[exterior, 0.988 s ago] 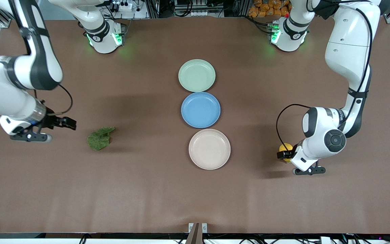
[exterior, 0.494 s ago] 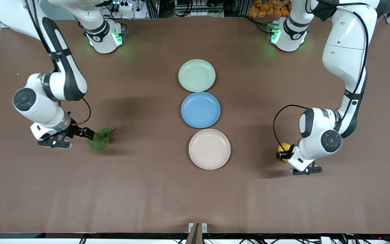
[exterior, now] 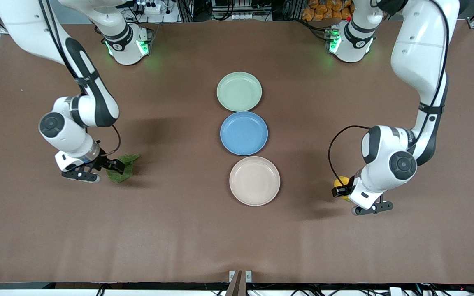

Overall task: Place lemon and lettuce in plates
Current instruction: 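Grasp the lemon with the left gripper while the right gripper reaches the lettuce, then carry the lemon onto the cream plate with the left gripper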

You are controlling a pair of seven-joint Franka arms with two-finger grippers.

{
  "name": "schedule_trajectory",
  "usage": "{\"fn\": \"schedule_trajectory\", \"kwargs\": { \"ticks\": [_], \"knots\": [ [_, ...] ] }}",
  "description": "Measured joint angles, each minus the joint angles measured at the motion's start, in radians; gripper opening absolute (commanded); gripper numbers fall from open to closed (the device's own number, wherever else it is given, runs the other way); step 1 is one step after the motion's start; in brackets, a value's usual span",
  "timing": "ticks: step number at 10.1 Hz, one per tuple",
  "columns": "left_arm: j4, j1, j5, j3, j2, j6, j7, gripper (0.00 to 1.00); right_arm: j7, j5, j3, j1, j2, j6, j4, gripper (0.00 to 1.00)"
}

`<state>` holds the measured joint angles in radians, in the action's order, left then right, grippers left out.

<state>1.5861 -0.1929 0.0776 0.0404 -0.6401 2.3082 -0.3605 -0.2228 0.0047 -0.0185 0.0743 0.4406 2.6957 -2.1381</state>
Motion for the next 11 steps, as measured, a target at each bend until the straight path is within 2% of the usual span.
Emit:
{"fn": "schedule_trajectory", "kwargs": {
  "ticks": [4,6,7,8,9,11],
  "knots": [
    [-0.063,-0.025,0.044,0.112,0.027,-0.007,-0.174,0.00,-0.041,0.001,0.019,0.000,0.076,0.087,0.000,1.00],
    [-0.069,-0.034,0.107,0.144,0.017,0.056,-0.193,0.00,-0.042,0.001,0.021,0.000,0.084,0.089,0.000,1.00],
    [-0.069,-0.064,0.126,0.150,-0.001,0.115,-0.237,0.00,-0.042,0.001,0.021,0.000,0.087,0.089,0.000,0.87],
    [-0.069,-0.106,0.127,0.151,-0.026,0.179,-0.293,0.00,-0.042,0.001,0.021,0.000,0.089,0.089,-0.001,0.62],
    [-0.069,-0.146,0.127,0.151,-0.052,0.240,-0.332,0.00,-0.042,0.001,0.016,-0.001,0.086,0.088,-0.001,0.46],
    [-0.069,-0.204,0.128,0.150,-0.111,0.364,-0.392,0.00,-0.042,0.001,0.017,-0.003,0.079,0.087,0.000,0.18]
  ]
}}
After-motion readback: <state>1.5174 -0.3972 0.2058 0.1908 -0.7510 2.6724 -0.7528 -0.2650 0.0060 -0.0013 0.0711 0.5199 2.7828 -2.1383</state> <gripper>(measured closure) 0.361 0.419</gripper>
